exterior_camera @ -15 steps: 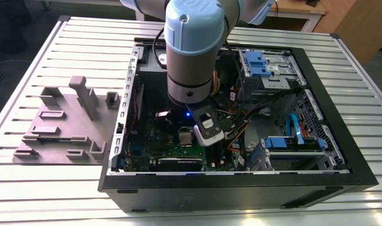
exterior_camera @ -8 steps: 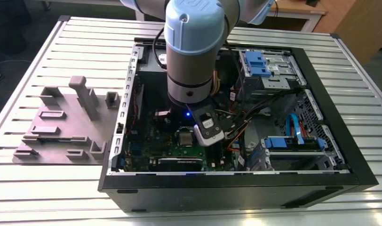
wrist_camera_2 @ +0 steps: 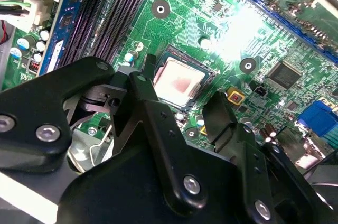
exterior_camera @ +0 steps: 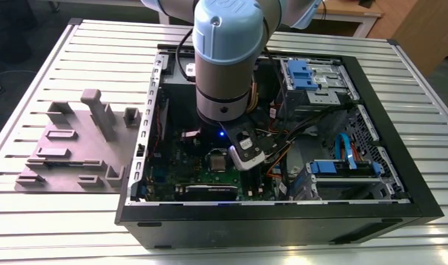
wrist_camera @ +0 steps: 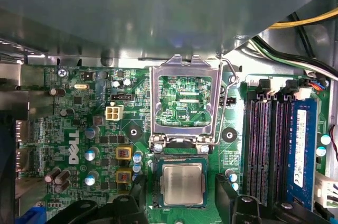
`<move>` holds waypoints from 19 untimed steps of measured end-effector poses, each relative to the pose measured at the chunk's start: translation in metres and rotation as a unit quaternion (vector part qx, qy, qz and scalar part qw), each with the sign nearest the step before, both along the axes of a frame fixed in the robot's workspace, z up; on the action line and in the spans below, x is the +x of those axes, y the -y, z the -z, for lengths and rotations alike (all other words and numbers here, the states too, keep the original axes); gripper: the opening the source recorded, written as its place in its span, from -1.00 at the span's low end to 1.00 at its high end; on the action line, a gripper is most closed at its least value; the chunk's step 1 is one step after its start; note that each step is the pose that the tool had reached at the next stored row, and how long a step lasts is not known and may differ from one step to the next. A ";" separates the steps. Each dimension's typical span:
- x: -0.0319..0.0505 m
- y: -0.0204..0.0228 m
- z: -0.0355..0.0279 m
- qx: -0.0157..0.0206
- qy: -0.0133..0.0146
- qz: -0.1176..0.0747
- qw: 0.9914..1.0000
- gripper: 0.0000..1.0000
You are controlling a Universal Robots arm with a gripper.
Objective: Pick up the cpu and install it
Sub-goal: 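Place the cpu into insertion slot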
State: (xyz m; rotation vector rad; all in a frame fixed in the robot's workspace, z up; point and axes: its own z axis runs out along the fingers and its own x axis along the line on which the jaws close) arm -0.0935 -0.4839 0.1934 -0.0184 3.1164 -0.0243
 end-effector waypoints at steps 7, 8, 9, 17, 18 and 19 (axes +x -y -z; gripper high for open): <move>0.0000 0.0000 0.0000 0.000 0.000 0.000 1.000 0.25; 0.0000 -0.0001 0.0000 0.000 0.000 0.000 1.000 0.25; 0.0000 -0.0001 0.0000 0.000 0.000 0.000 1.000 0.22; 0.0000 0.0000 0.0000 0.000 0.000 0.000 1.000 0.05; 0.0000 0.0000 0.0000 0.000 0.000 0.000 1.000 0.05; 0.0000 0.0000 0.0000 0.000 0.000 0.000 1.000 -0.08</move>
